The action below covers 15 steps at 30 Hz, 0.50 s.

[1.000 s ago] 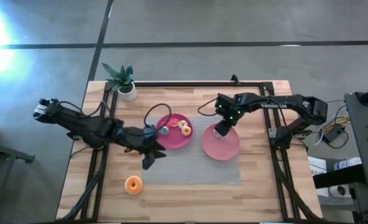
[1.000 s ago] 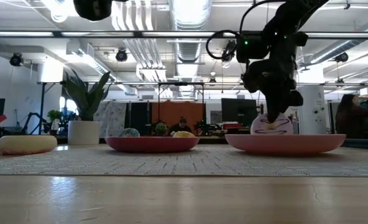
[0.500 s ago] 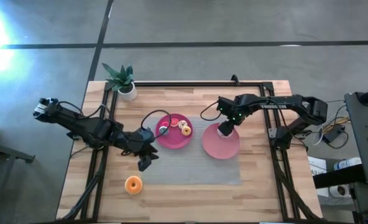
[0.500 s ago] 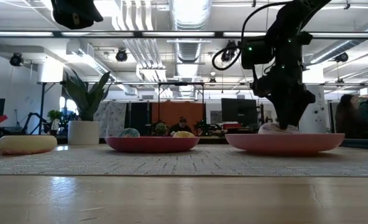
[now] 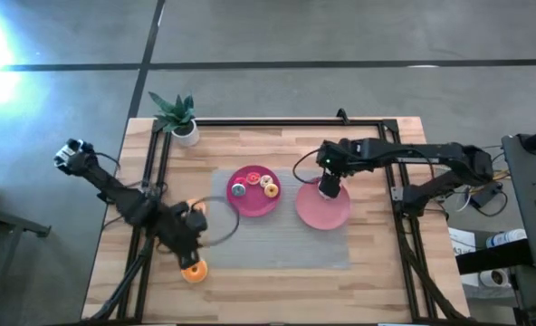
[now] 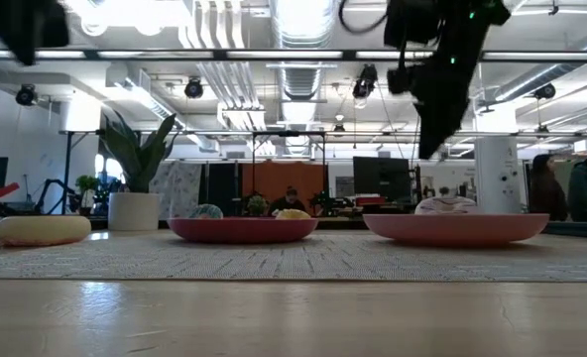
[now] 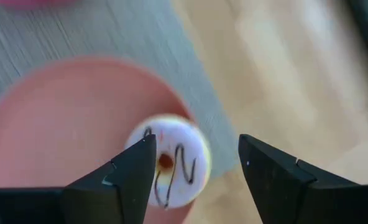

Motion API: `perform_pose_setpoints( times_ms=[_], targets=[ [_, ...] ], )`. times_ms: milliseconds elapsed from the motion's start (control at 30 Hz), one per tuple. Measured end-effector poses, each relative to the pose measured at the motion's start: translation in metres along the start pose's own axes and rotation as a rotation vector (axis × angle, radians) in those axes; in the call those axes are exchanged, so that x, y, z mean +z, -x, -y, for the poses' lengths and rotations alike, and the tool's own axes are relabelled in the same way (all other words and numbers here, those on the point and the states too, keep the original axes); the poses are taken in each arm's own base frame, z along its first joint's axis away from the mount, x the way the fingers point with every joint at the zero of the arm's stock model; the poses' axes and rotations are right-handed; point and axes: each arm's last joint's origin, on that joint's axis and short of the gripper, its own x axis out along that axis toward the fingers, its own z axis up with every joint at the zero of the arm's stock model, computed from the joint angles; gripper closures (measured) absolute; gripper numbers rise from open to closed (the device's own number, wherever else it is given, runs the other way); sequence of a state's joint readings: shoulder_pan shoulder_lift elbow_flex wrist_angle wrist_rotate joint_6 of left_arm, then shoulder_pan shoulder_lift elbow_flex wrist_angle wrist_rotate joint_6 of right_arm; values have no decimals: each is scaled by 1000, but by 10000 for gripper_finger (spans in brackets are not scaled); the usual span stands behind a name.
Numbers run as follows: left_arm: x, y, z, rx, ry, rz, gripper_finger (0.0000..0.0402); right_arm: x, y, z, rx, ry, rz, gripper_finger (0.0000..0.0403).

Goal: Pick & Place donuts
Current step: Put the large dark brown donut on the light pink plate

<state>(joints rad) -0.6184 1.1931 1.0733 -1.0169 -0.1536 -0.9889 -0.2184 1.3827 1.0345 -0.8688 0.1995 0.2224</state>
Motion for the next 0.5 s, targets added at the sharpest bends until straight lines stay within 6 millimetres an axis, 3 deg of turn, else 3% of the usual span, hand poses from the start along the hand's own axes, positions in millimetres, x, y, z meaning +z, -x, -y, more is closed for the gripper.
perform_pose_setpoints(
  times_ms=[233,367,500],
  targets=[
    [-53,-41,40,108,-198,-109,287,3,32,-21,-54,133,174,182],
    [-77,-67,61,149,-229,-153,289,4,33,-31,-46,183,182,182],
    [-83,-81,79,168,-230,-163,289,4,25,-38,-47,205,159,181]
  ],
)
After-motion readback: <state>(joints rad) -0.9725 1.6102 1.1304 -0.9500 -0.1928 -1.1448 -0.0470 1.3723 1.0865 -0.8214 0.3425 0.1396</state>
